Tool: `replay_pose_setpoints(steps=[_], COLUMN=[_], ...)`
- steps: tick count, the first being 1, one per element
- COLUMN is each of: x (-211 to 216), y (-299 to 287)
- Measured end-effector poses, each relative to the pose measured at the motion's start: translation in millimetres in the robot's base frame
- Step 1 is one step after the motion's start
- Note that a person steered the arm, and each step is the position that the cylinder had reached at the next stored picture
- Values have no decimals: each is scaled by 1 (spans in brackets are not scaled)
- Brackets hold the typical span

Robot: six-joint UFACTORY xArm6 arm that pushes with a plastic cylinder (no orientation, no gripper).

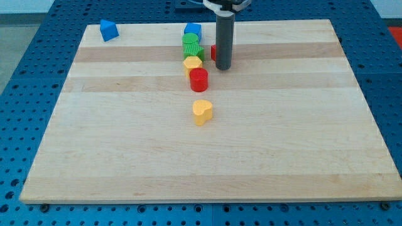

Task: Move your hand to the top center of the board

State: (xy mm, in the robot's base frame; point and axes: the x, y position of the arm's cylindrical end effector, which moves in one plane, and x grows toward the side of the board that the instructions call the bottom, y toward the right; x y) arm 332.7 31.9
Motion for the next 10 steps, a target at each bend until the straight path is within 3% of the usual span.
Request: replay_pose_setpoints(steps=[4,6,7,8,10], x=[-62,-60,-95,-139,-139], y=[1,61,65,61,-22])
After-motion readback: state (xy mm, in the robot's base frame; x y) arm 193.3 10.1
